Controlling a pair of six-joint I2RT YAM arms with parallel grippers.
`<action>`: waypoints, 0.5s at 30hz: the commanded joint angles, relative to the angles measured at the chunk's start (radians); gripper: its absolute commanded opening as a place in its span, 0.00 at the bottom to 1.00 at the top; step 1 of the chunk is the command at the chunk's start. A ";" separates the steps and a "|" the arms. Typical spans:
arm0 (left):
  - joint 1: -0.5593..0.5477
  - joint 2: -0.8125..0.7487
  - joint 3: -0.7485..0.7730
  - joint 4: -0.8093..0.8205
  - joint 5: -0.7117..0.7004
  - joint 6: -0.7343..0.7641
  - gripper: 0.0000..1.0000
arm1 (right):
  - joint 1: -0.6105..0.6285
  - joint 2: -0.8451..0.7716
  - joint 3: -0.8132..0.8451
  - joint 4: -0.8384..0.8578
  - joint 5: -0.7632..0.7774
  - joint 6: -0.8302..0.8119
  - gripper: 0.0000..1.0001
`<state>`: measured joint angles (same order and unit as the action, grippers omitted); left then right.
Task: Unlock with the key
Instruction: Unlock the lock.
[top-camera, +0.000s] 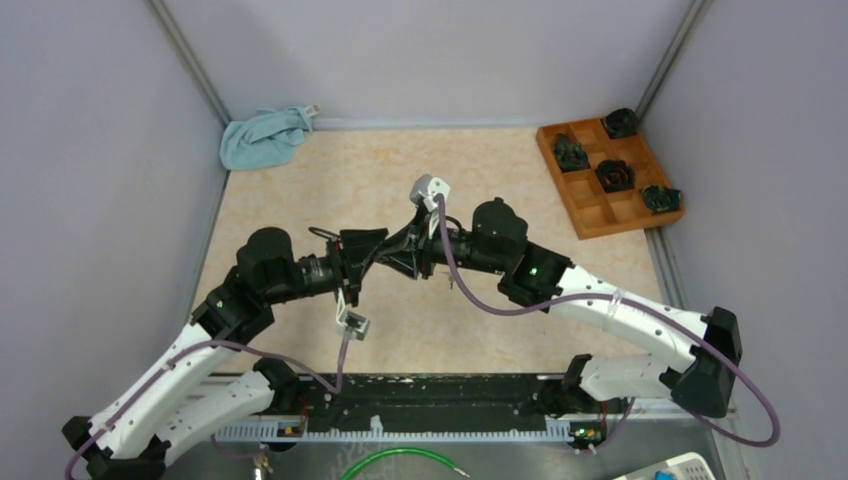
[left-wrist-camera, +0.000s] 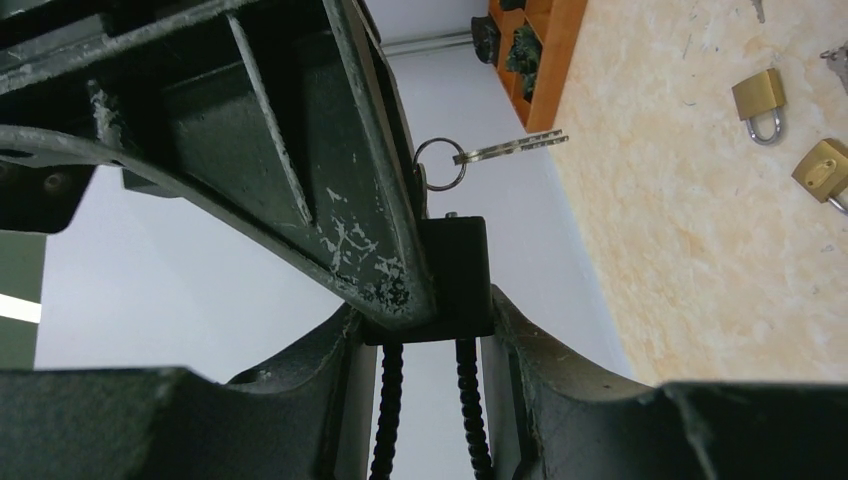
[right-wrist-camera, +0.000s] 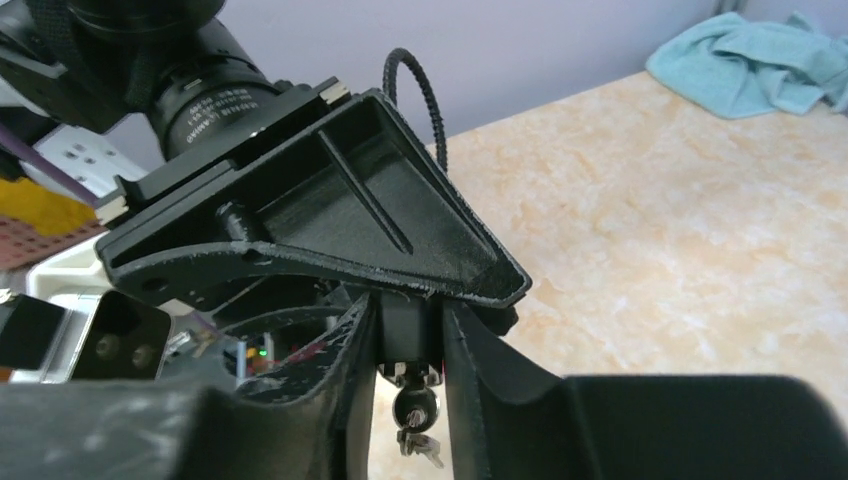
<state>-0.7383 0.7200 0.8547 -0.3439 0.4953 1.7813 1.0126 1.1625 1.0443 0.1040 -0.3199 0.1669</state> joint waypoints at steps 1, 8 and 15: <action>-0.006 0.000 0.041 0.006 0.000 -0.010 0.00 | 0.018 0.022 0.068 0.026 0.046 0.003 0.18; -0.006 -0.017 0.024 0.028 -0.016 -0.030 0.75 | -0.010 -0.040 0.026 0.025 0.115 0.037 0.00; -0.006 -0.090 -0.045 0.098 0.001 0.040 0.84 | -0.149 -0.058 0.000 0.067 -0.064 0.189 0.00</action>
<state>-0.7399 0.6765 0.8467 -0.3138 0.4690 1.7679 0.9138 1.1511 1.0523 0.0769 -0.2901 0.2512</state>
